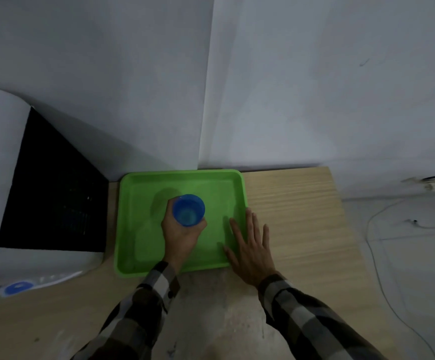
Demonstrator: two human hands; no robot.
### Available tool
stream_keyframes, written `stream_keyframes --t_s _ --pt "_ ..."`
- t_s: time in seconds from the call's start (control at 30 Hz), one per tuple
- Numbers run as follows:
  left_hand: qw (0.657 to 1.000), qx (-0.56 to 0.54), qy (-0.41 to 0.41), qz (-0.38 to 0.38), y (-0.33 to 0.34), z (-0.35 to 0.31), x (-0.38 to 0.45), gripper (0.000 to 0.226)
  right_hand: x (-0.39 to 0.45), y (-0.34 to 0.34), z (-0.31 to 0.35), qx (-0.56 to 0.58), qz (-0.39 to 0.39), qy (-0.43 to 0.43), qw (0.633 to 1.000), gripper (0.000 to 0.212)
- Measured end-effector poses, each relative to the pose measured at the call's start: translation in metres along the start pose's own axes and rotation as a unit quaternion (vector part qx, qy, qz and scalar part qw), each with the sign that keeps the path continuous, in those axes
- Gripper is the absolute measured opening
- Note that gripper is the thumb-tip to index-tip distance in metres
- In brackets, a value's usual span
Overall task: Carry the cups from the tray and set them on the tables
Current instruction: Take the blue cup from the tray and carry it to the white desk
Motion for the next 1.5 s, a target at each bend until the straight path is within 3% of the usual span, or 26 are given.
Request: stream_keyframes --t_s 0.17,0.33,0.7,1.1,1.5 --pt "1.000 -0.007 0.022 -0.005 -0.002 -0.033 -0.025 0.070 -0.011 -0.016 -0.011 0.035 0.006 0.013 0.999 0.079" --pt "0.999 -0.005 0.038 0.015 0.011 -0.075 -0.067 0.069 -0.044 -0.056 -0.050 0.052 -0.042 0.028 0.997 0.077" --pt "0.979 0.002 0.136 0.149 0.085 -0.190 -0.217 0.063 -0.194 -0.158 -0.179 0.079 -0.180 0.088 0.977 0.079" --pt "0.897 0.018 0.233 0.374 0.223 -0.260 -0.432 0.063 -0.424 -0.184 -0.337 0.155 -0.251 0.249 0.923 0.085" --pt "0.833 -0.016 0.224 0.505 0.354 -0.304 -0.569 0.068 -0.561 -0.183 -0.462 0.213 -0.303 0.381 0.847 0.084"
Point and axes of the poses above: each hand's wrist, its own x-axis towards the middle knuckle, its own y-axis out of the palm, z = x × y, the point moved 7 cm from there along x, towards the middle knuckle, and after that the axes turned 8 degrees about y, right-handed, at the moved point
